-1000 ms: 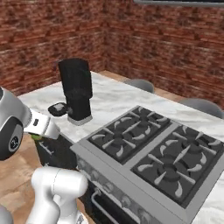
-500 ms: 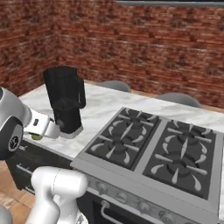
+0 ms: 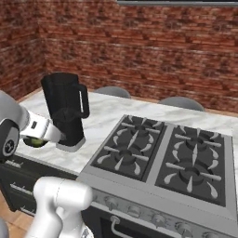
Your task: Grab the lemon wedge and lime from the fridge, place them in the blender, close the lid, and turn on the blender to create a marinade.
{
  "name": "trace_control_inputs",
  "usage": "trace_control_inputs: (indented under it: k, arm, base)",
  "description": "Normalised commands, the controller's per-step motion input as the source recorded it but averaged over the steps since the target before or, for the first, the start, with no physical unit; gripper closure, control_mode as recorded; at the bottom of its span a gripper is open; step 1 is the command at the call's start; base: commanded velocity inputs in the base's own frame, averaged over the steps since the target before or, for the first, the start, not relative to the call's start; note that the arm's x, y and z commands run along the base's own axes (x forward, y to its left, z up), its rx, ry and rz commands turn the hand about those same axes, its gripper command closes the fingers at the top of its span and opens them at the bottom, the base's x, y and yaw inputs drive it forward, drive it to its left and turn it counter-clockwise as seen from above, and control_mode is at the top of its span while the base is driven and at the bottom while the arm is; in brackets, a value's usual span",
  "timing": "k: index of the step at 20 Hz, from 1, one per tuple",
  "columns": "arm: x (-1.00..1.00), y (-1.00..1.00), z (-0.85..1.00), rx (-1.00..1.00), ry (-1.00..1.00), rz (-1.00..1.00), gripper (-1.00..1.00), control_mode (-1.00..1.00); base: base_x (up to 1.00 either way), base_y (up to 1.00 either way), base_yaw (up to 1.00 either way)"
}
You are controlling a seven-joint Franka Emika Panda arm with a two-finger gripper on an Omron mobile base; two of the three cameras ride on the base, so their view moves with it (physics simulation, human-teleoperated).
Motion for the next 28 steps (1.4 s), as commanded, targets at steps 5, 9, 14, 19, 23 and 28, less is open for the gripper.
trace_control_inputs:
  k: [5,9,14,19,23,28]
  arm:
    - [0.47,0.49,1.00,-0.12,-0.24,0.00,1.00,-1.00]
    - [0.67,0.26,1.00,-0.10,-0.23,0.00,1.00,-1.00]
    - [0.95,0.02,1.00,0.01,-0.04,0.00,1.00,-1.00]
    - [0.98,-0.08,0.36,0.18,0.26,0.03,1.00,-1.00]
    - [0.14,0.13,0.01,0.02,0.10,0.05,1.00,-1.00]
    - [0.52,0.13,-0.33,0.00,0.12,0.01,1.00,-1.00]
  base:
    - [0.00,0.00,0.00]
    - [0.00,0.00,0.00]
    - [0.00,0.00,0.00]
    - [0.00,0.00,0.00]
    - [0.00,0.00,0.00]
    - [0.00,0.00,0.00]
